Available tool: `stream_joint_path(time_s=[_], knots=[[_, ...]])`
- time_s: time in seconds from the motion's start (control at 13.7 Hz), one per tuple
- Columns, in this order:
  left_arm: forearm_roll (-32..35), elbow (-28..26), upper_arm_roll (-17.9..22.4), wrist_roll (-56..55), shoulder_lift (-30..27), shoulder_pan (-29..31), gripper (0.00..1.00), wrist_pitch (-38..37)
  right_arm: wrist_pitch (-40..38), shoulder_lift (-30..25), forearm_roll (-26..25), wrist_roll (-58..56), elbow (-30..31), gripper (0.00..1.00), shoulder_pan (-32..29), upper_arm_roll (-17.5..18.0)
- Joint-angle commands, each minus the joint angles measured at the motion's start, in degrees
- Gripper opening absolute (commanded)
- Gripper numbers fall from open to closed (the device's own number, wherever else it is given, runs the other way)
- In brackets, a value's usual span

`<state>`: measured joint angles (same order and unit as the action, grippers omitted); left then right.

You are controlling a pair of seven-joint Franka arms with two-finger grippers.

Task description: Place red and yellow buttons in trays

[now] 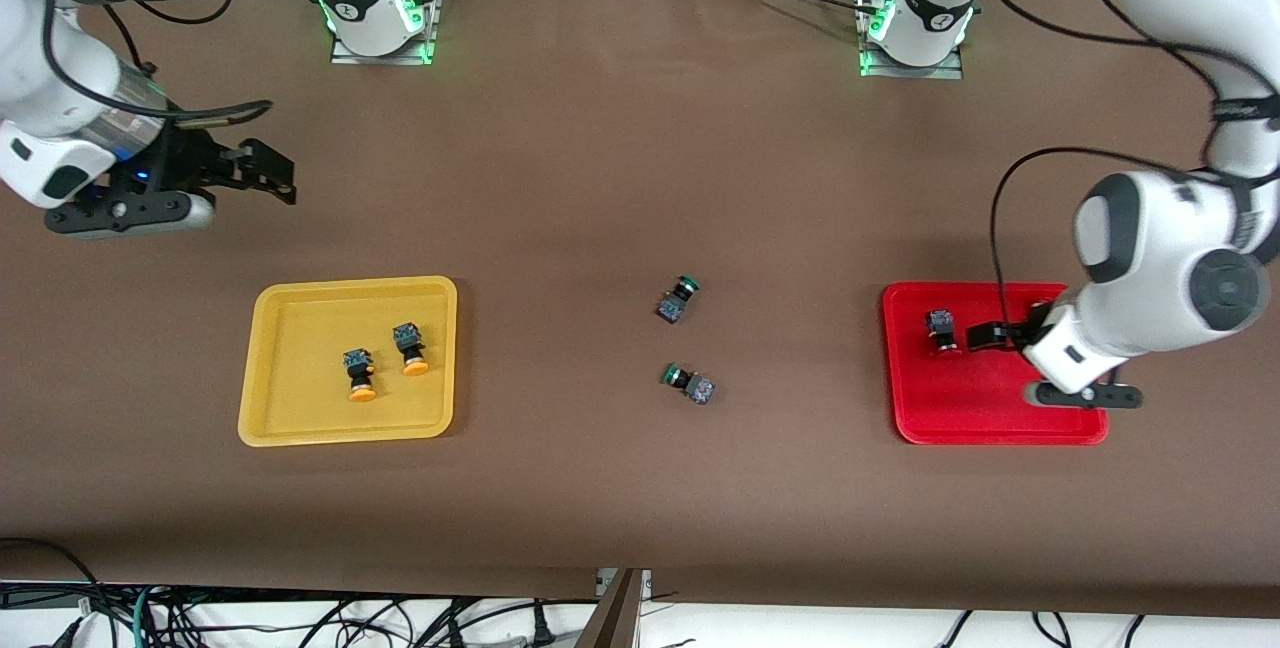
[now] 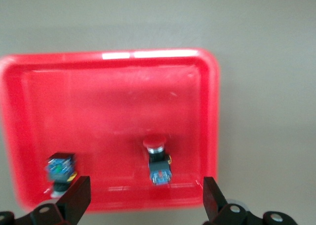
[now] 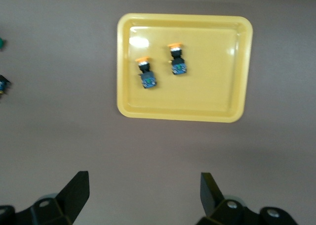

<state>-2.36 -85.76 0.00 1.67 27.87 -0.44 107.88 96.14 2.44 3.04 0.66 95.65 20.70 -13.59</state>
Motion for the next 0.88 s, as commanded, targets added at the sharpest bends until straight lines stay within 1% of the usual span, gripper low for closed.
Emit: stream_joint_path(time_s=[0.0, 0.15, 0.29, 0.37, 0.44, 0.59, 0.8], knots=[[0.0, 11.4, -0.3, 1.2, 0.9, 0.4, 1.00, -12.6, 0.8, -2.4, -2.1, -3.0, 2.5, 0.99, -3.0, 2.5], [0.0, 13.6, -0.4, 1.2, -0.8, 0.4, 1.00, -17.8, 0.7, -2.2, -2.1, -2.9, 1.9, 0.99, -3.0, 2.4], [-0.2, 16.2, -0.4, 1.2, -1.8, 0.5, 1.00, -21.2, 0.5, -1.3, -2.1, -2.6, 0.9, 0.99, -2.9, 2.6], [0.0, 16.5, -0.4, 0.8, -4.0, 0.4, 1.00, -22.3, 0.6, -0.9, -2.4, -2.4, 0.4, 0.99, -2.8, 2.6], [0.1, 15.7, -0.4, 0.6, -6.9, 0.3, 1.00, -22.4, 0.5, -0.7, -2.7, -2.6, -1.2, 0.99, -2.9, 2.6], [0.5, 12.8, 0.3, 0.6, -11.4, 0.4, 1.00, -25.1, -2.8, 0.5, -2.0, -3.0, -3.8, 0.99, -3.2, 2.4], [0.6, 12.1, 0.9, 0.7, -13.4, 0.3, 1.00, -25.0, -2.3, 1.2, -3.8, -2.6, -4.8, 0.99, -3.4, 2.4]])
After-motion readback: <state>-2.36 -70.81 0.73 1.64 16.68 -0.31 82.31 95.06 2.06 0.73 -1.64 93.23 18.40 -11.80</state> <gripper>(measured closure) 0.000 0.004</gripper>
